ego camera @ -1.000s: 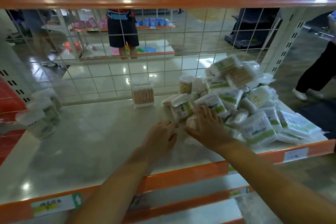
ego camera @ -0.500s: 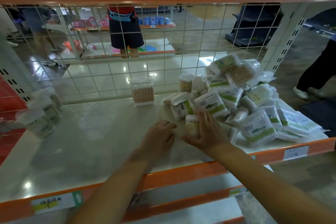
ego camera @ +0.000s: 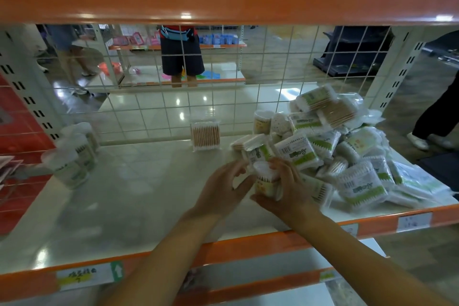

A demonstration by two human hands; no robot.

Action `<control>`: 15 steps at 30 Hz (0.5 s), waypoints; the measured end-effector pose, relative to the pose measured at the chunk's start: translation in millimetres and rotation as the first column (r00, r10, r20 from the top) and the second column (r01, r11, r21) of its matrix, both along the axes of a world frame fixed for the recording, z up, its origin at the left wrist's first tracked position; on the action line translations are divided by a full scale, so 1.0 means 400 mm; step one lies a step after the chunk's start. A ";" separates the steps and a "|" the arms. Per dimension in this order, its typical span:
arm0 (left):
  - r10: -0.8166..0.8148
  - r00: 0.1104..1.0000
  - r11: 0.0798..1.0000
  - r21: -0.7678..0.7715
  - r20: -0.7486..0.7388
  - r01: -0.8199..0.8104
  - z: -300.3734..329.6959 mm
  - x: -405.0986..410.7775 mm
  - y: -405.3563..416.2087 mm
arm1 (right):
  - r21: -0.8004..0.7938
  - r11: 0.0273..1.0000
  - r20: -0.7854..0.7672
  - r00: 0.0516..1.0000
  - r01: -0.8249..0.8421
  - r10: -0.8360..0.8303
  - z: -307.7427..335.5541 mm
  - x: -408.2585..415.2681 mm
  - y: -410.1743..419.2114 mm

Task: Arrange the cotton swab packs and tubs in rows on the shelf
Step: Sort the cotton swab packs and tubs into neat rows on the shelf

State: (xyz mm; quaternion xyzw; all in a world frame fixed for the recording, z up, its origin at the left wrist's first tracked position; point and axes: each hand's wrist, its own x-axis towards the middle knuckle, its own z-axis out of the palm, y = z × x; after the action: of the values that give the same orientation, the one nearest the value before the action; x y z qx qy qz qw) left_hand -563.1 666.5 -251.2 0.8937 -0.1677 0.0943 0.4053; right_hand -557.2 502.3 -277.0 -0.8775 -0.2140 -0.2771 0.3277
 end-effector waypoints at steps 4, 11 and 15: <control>0.026 0.999 0.995 -0.093 0.035 -0.022 0.046 -0.029 -0.015 | 0.046 0.995 0.137 0.987 -0.092 0.085 0.010 0.007 0.050; 0.193 0.981 0.979 -0.074 0.031 -0.191 0.049 -0.050 0.032 | -0.024 0.982 0.184 0.965 -0.186 0.187 0.034 -0.005 0.153; 0.211 0.976 0.976 -0.076 0.058 -0.206 0.041 -0.054 0.088 | -0.084 0.976 0.139 0.967 -0.203 0.213 0.050 -0.017 0.202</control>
State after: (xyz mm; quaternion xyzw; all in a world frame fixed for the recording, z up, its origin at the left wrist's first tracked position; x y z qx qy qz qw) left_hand -584.5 701.8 -234.9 0.8881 -0.0828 0.1716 0.4184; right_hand -564.2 583.1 -256.9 -0.8382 -0.3380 -0.2975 0.3077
